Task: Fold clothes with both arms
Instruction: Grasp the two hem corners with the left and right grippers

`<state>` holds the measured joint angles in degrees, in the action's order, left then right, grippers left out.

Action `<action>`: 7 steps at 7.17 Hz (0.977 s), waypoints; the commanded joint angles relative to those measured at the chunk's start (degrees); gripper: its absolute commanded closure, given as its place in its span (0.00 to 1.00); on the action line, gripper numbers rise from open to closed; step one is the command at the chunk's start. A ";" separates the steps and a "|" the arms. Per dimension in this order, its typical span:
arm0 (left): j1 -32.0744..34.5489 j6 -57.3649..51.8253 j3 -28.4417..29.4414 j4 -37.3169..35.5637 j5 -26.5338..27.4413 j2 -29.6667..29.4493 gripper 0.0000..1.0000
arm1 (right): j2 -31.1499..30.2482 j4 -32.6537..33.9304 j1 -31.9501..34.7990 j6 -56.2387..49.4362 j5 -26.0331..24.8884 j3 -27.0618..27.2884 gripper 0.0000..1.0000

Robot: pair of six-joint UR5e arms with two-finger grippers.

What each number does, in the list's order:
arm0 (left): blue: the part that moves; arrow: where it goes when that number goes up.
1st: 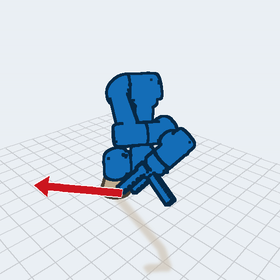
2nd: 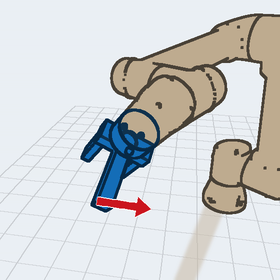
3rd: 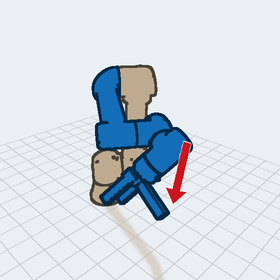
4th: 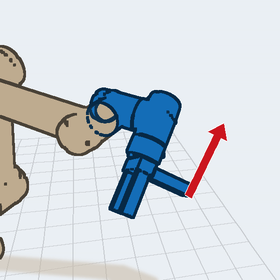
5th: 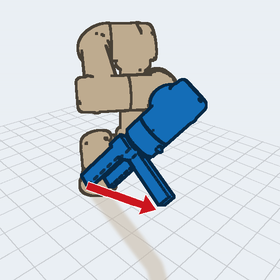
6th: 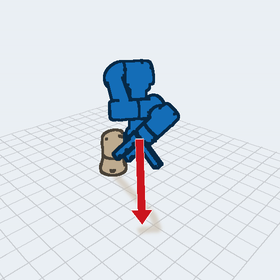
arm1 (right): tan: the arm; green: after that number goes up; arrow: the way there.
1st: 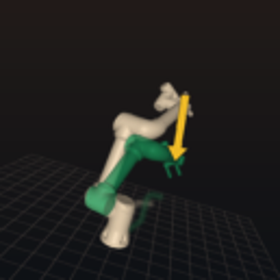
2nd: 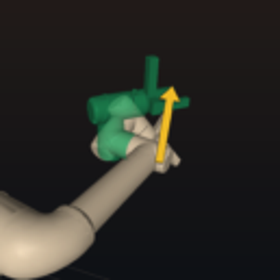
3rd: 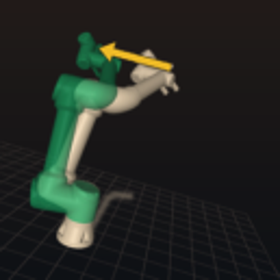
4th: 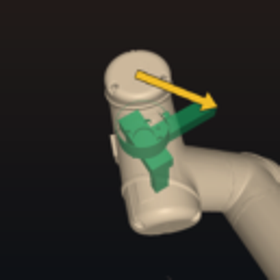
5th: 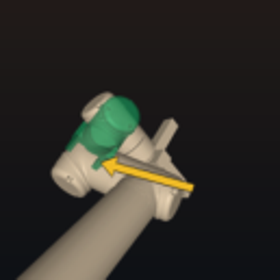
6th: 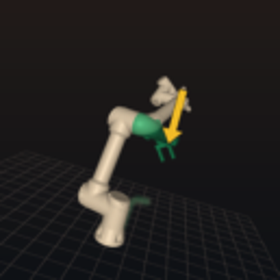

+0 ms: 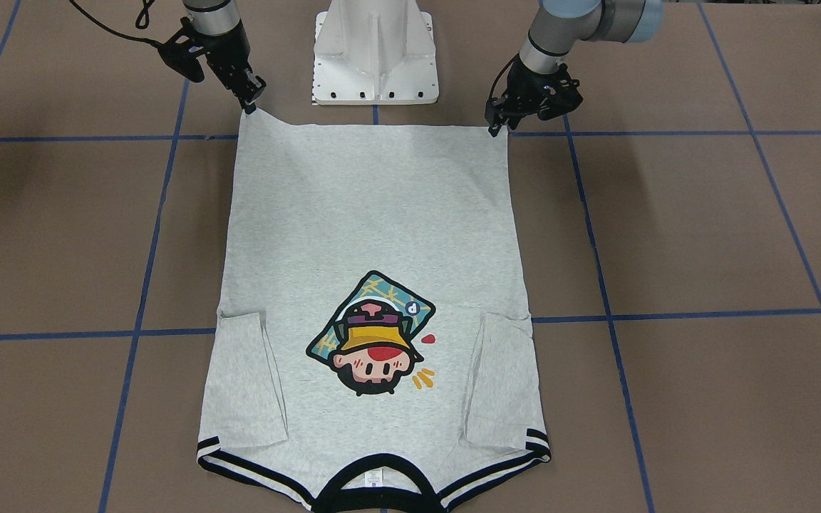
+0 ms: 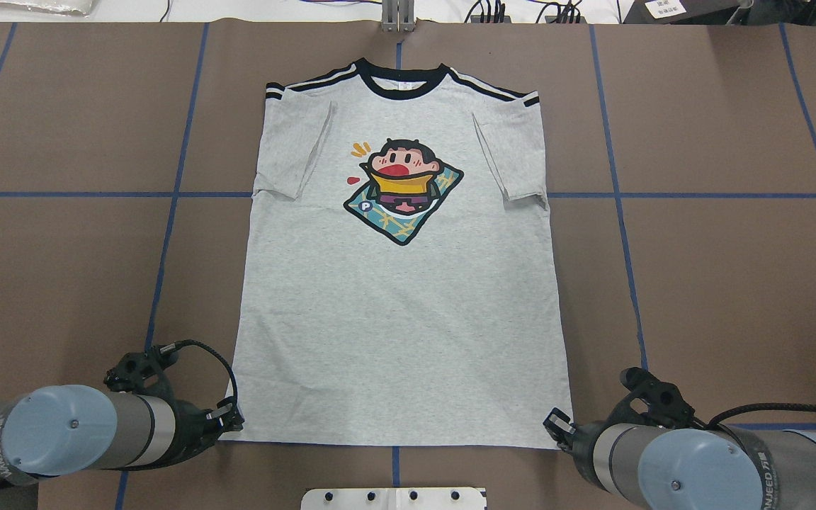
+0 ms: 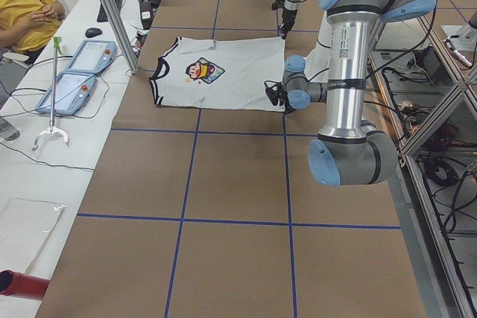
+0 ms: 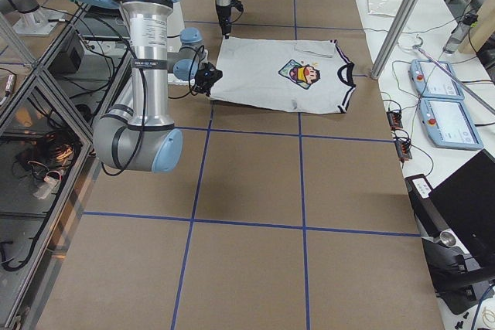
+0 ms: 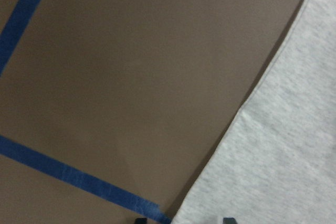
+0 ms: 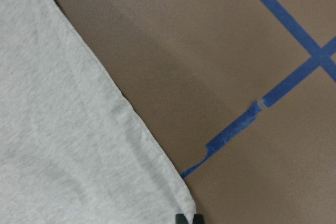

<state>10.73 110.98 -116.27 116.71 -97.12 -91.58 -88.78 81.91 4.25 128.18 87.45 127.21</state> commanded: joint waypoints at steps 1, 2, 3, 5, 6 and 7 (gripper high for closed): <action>-0.45 0.03 -0.10 -0.08 0.00 0.09 0.51 | 0.01 0.00 -0.03 -0.03 0.00 0.05 1.00; -0.54 0.12 -0.10 -0.08 0.00 0.09 0.51 | 0.01 0.00 -0.03 0.06 0.00 0.05 1.00; -0.80 0.20 -0.10 -0.08 0.00 0.17 0.51 | 0.09 0.00 -0.03 0.06 0.00 0.05 1.00; -0.80 0.21 -0.10 -0.08 0.00 0.26 0.81 | 0.09 -0.09 -0.03 -0.03 0.00 0.05 1.00; -0.80 0.20 -0.10 -0.08 0.00 0.35 0.99 | 0.09 -0.09 -0.03 -0.03 0.00 0.05 1.00; -0.80 0.12 -1.40 -0.08 0.17 0.44 1.00 | 0.09 -0.09 -0.03 -0.03 0.09 0.05 1.00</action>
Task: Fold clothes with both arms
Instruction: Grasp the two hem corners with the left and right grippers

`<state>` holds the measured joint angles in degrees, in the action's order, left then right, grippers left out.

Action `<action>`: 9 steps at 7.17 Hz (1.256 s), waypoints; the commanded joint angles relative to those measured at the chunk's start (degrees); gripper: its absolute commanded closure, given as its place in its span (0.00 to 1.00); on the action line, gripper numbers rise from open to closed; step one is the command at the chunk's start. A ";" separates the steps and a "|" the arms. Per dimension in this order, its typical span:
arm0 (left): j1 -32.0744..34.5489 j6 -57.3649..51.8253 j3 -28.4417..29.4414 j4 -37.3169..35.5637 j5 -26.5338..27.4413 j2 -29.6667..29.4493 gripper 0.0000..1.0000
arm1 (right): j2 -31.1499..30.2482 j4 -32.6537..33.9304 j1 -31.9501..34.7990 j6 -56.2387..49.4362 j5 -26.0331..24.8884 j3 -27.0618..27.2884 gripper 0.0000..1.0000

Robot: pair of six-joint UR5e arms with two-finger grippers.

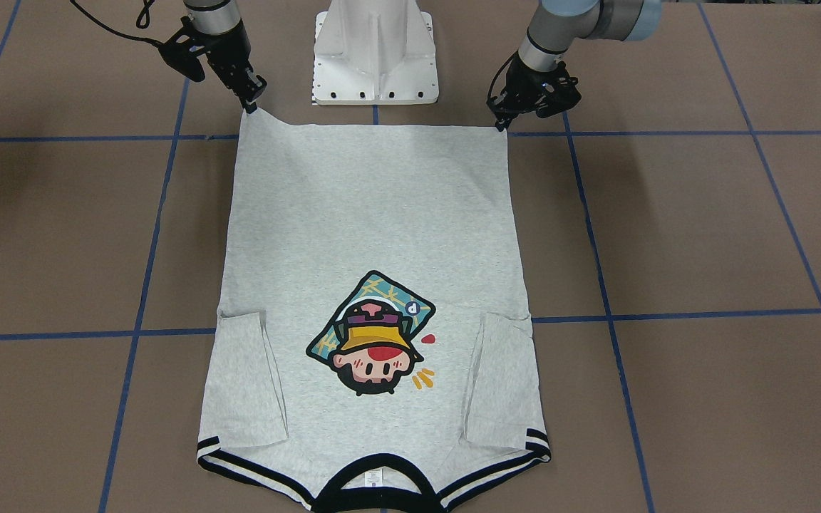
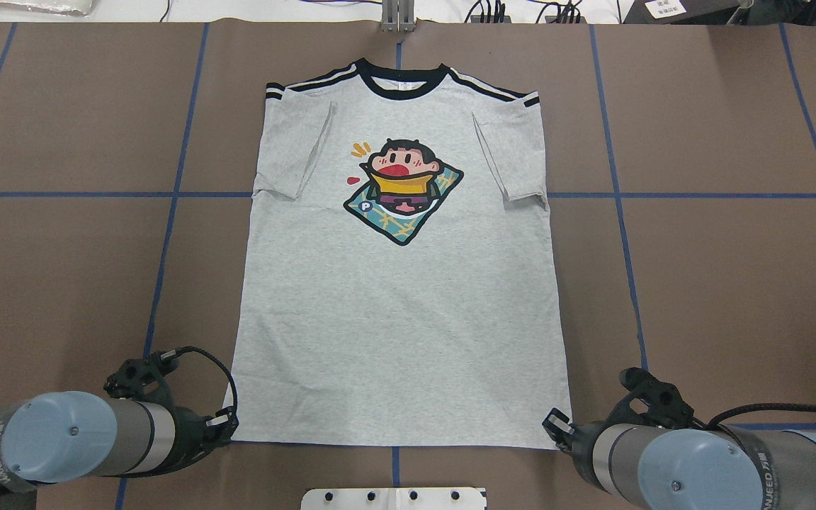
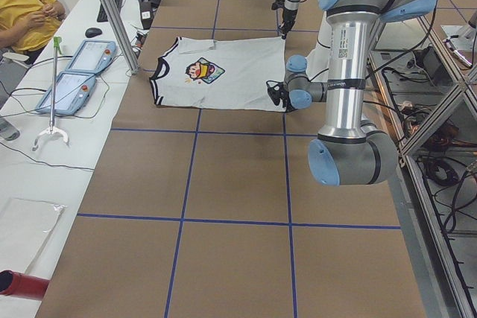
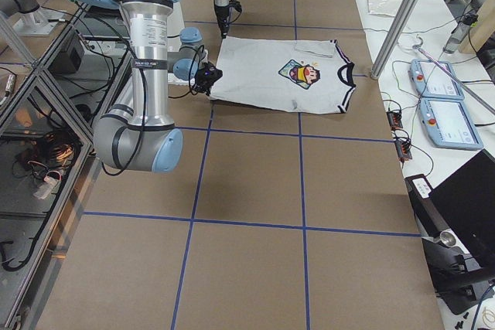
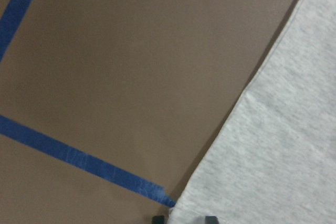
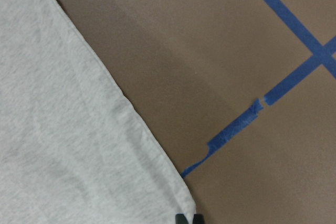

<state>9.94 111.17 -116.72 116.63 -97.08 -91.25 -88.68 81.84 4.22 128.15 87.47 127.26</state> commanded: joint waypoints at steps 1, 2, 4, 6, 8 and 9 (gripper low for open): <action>-0.09 -0.07 -3.66 0.00 0.31 0.10 1.00 | -0.09 -0.01 0.09 -0.01 0.07 0.61 1.00; -0.27 -0.07 -6.30 -0.17 0.22 0.10 1.00 | -0.43 -0.01 0.18 -0.01 0.07 1.05 1.00; -2.98 0.10 -10.00 -0.18 0.22 0.19 1.00 | -1.83 0.08 -2.09 0.08 0.15 1.84 1.00; -5.62 1.77 -12.64 -2.36 0.22 0.63 1.00 | -4.12 0.08 -4.82 0.08 0.15 4.55 1.00; -4.85 1.77 -15.81 -5.35 0.22 0.28 1.00 | -3.78 0.08 -2.92 0.08 -0.37 7.02 1.00; -2.23 0.73 -15.12 -5.45 0.31 0.02 1.00 | -3.43 0.08 2.23 -0.36 -0.29 6.95 1.00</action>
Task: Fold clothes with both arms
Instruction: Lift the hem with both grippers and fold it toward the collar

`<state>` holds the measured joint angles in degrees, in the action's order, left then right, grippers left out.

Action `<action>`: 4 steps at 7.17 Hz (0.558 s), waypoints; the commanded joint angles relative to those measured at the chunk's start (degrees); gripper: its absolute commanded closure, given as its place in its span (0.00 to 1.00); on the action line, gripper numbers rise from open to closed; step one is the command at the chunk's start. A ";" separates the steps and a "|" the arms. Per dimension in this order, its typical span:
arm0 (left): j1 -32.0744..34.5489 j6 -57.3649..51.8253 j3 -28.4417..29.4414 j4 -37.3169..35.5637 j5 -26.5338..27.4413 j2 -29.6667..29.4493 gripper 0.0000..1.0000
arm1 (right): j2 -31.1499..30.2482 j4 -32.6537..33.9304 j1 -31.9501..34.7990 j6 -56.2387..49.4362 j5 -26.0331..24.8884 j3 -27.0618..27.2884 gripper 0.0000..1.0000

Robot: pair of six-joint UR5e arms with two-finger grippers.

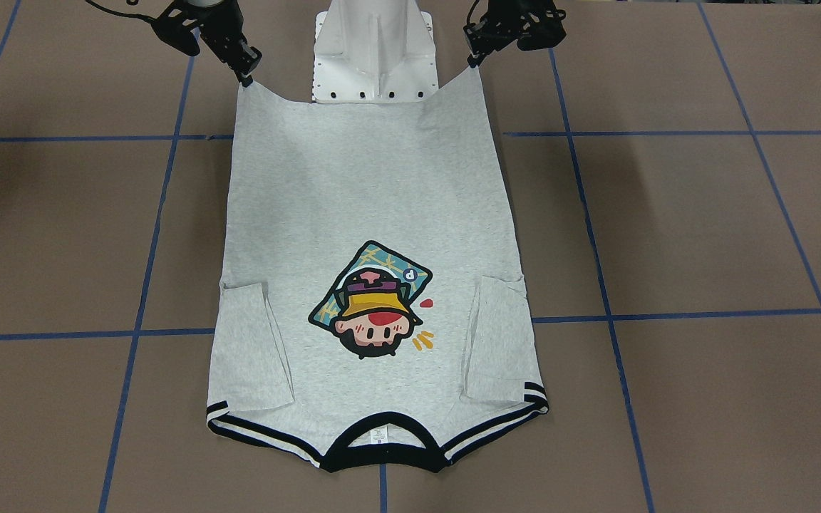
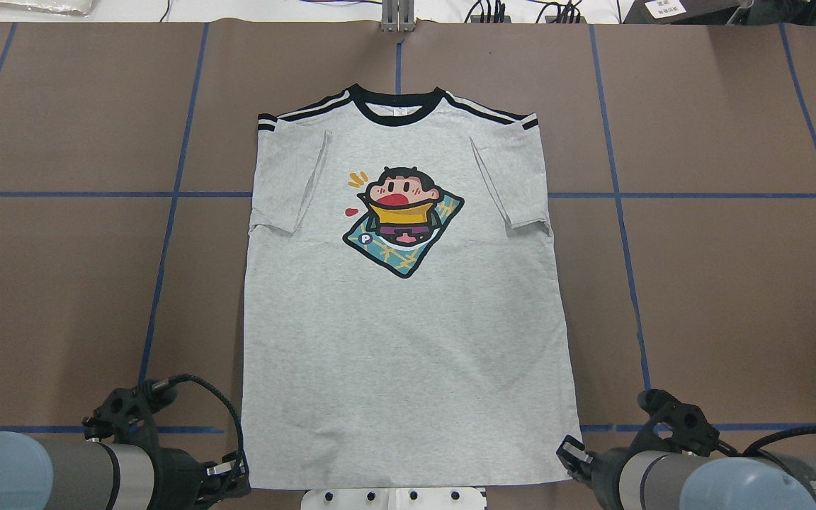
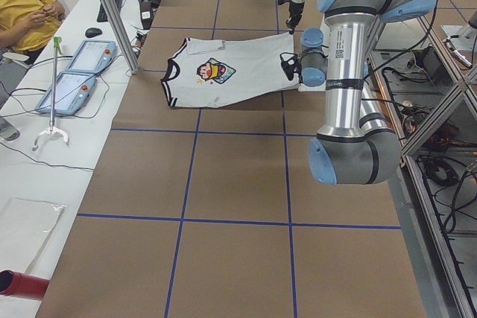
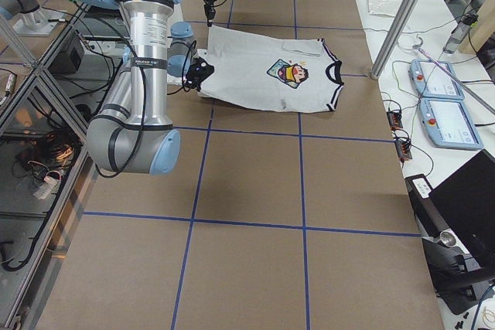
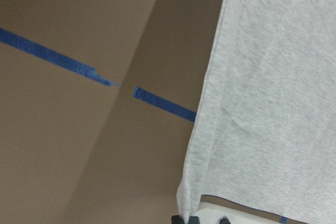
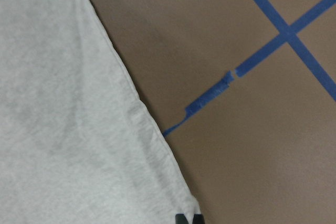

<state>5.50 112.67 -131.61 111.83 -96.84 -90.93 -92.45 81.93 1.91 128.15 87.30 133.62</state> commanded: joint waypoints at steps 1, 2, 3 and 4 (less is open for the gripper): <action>6.06 -7.40 0.12 -0.56 0.07 -2.21 1.00 | 1.47 -0.02 9.21 -1.92 0.15 -0.19 1.00; 12.71 -12.95 1.78 -0.65 -0.19 -6.24 1.00 | 4.71 0.07 14.04 -6.89 0.24 -1.85 1.00; 17.65 -14.74 7.02 -0.56 -0.19 -10.19 1.00 | 8.57 0.15 19.05 -11.73 0.24 -5.44 1.00; 22.66 -20.77 13.51 -0.48 -0.19 -14.41 1.00 | 12.78 0.16 23.53 -14.65 0.24 -11.65 1.00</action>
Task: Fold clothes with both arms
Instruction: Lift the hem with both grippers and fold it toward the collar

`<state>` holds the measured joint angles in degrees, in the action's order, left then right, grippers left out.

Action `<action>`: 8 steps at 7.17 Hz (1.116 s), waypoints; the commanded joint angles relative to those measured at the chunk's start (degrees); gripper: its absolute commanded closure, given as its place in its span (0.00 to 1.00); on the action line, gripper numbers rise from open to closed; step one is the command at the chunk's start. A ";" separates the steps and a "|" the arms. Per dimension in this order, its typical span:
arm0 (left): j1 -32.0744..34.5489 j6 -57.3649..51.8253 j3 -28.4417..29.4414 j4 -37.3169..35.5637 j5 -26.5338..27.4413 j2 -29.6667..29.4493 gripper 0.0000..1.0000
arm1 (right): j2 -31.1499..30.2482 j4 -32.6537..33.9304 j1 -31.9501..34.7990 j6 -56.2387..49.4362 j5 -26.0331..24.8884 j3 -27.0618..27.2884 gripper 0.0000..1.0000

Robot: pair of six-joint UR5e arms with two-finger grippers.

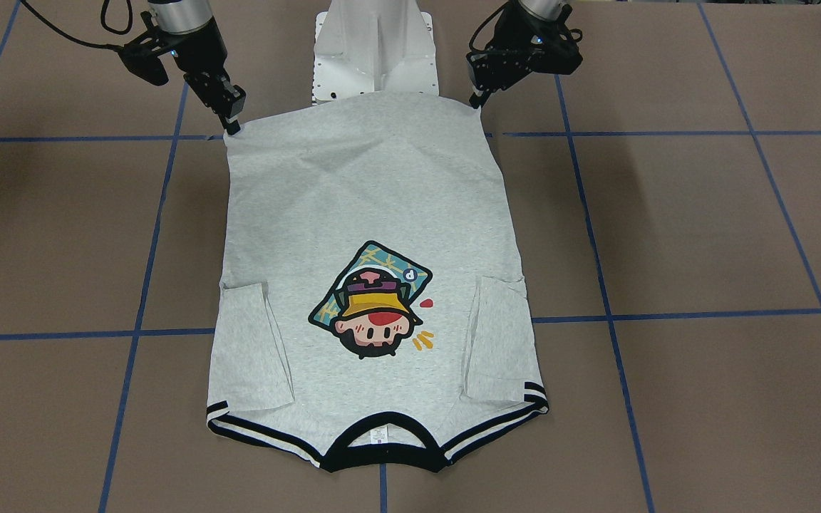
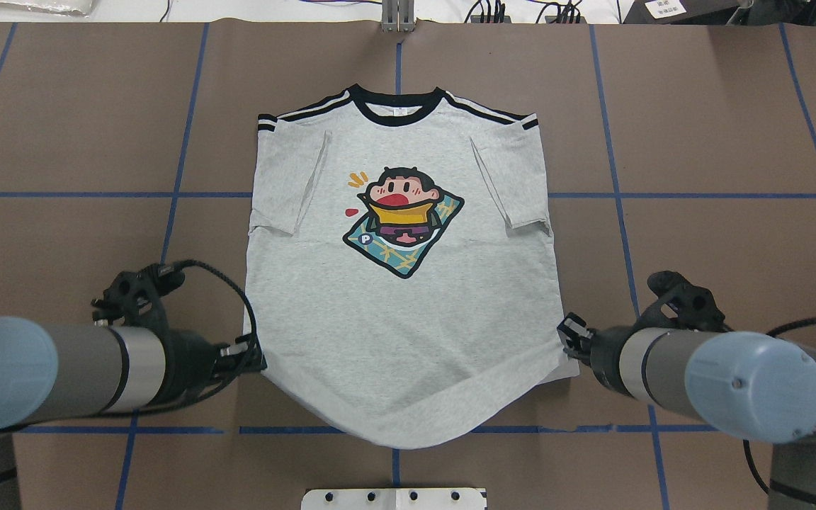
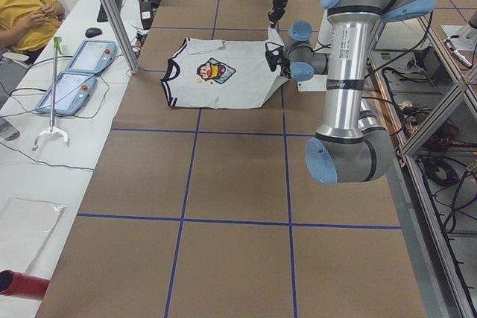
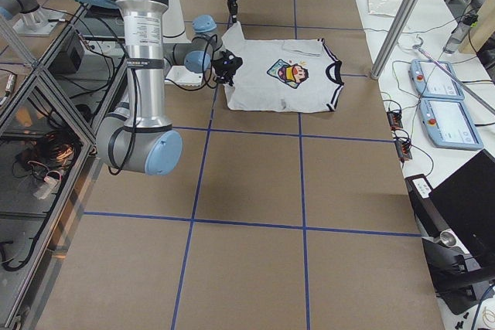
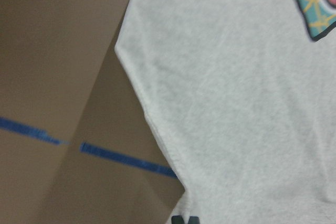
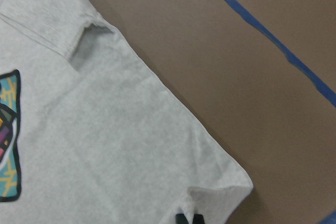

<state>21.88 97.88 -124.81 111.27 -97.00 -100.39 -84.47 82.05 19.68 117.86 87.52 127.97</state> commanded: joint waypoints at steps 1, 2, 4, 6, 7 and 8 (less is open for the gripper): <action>10.16 -9.95 12.60 0.70 -0.11 -7.69 1.00 | 9.98 0.04 10.16 -9.35 0.46 -12.15 1.00; 13.24 -12.60 16.67 1.05 -0.11 -10.07 1.00 | 14.90 0.04 14.99 -12.54 3.51 -18.48 1.00; 16.25 -14.30 24.32 5.76 -0.11 -12.63 1.00 | 23.53 -0.22 20.98 -16.77 4.24 -30.44 1.00; 19.67 -15.00 27.51 9.92 -0.11 -12.99 1.00 | 29.77 -0.31 24.95 -19.51 5.64 -38.19 1.00; 20.30 -16.74 29.78 10.02 -0.03 -14.82 1.00 | 32.24 -0.40 25.05 -20.03 5.56 -41.97 1.00; 20.48 -16.67 33.46 10.45 -0.03 -17.45 1.00 | 33.22 -0.58 25.05 -20.47 5.56 -44.36 1.00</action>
<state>41.74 81.80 -95.06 121.06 -97.06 -115.24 -53.30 81.65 44.37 98.06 92.98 87.26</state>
